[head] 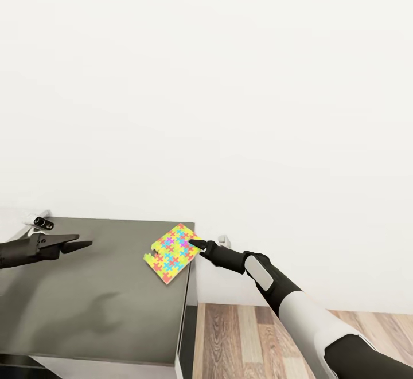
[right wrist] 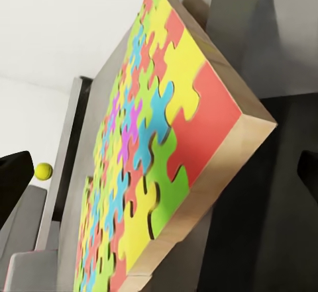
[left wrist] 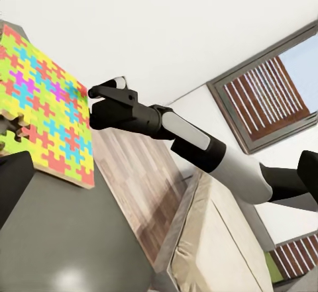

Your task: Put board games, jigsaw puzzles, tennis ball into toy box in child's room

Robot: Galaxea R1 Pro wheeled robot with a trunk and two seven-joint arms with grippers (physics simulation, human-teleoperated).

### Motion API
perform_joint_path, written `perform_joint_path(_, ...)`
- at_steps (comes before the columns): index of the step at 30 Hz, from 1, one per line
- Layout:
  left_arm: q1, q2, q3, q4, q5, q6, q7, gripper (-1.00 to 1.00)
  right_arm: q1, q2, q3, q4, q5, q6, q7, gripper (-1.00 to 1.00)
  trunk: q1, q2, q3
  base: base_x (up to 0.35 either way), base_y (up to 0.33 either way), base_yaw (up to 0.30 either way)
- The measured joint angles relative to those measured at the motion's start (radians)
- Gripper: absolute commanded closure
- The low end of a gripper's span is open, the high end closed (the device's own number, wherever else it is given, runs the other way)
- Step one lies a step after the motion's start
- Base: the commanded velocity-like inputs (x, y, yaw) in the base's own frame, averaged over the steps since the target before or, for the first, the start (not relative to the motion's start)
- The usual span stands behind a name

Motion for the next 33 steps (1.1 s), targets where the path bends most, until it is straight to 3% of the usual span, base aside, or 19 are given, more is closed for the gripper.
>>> perform_joint_path(33,0.000,0.000,0.000,0.000,0.000,0.000,0.000,-1.00,0.000,-0.002,0.000,0.000,0.000,0.002,0.001,-1.00,0.000,0.000,-0.002,0.000,0.000,0.018)
